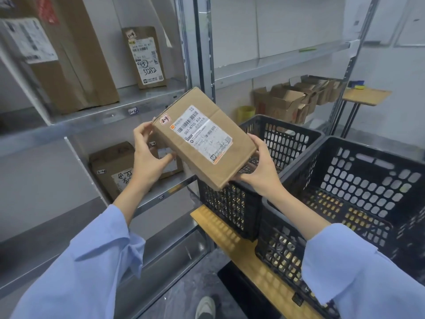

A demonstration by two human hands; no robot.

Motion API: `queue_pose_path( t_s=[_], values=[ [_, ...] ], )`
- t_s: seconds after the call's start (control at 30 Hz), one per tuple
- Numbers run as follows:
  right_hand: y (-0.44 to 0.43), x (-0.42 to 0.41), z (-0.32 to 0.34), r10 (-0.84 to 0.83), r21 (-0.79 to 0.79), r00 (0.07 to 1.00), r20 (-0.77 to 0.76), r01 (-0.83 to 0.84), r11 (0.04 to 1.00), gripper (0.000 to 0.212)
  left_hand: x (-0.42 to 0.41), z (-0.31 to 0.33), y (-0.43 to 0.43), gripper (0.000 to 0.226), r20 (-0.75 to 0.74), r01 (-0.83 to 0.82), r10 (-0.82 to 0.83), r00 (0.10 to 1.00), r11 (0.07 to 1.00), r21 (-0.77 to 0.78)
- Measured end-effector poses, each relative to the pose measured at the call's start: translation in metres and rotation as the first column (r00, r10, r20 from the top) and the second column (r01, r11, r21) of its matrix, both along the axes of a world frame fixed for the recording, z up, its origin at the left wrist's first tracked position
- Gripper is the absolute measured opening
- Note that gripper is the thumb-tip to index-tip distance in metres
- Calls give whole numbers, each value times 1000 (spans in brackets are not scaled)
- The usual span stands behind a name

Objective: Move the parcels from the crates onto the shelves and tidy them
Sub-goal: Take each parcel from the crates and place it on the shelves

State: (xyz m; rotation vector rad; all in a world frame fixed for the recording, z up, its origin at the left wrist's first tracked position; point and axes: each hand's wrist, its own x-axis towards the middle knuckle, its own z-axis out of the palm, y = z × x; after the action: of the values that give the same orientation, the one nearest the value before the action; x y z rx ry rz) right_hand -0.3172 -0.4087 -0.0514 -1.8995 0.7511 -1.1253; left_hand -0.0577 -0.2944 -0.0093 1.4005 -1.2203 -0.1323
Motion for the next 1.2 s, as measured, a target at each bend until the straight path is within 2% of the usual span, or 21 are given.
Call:
queue_pose_path(
  t_s=[0.13, 0.33, 0.47, 0.57, 0.67, 0.8, 0.97, 1.07, 1.2],
  values=[
    [5, 3, 3, 31, -4, 998, 62, -31, 1000, 85, -5, -2, 0, 85, -25, -16, 15, 1000, 999, -44],
    [7, 10, 1, 74, 7, 996, 41, -74, 997, 74, -2, 3, 9, 91, -58, -15, 12, 998, 999, -41],
    [12, 22, -3, 100, -15, 995, 20, -100, 995, 88, 1, 4, 20, 86, -97, -11, 5, 995, 998, -59],
    [15, 32, -5, 122, -8, 992, 14, -122, 993, 102, 3, 5, 29, 71, -7, -12, 12, 1000, 999, -43],
    [17, 43, -7, 153, -47, 988, 6, -152, 987, 104, 0, 7, 41, 68, 48, -5, 6, 999, 1000, -12],
    [24, 54, -2, 205, -29, 979, 17, -205, 978, 101, 4, 6, 58, 76, 43, -17, 15, 999, 999, 45],
    [35, 72, -1, 317, 12, 948, -1, -317, 948, 107, 15, 3, 84, 75, 113, -64, 52, 992, 993, 102],
    [46, 88, 2, 375, 23, 927, -32, -374, 927, 115, 20, 4, 103, 70, 80, -67, 58, 995, 990, 123],
    [64, 113, 2, 424, 42, 902, -77, -422, 905, 132, 34, -1, 136, 74, 10, -87, 87, 996, 980, 178]
  ],
)
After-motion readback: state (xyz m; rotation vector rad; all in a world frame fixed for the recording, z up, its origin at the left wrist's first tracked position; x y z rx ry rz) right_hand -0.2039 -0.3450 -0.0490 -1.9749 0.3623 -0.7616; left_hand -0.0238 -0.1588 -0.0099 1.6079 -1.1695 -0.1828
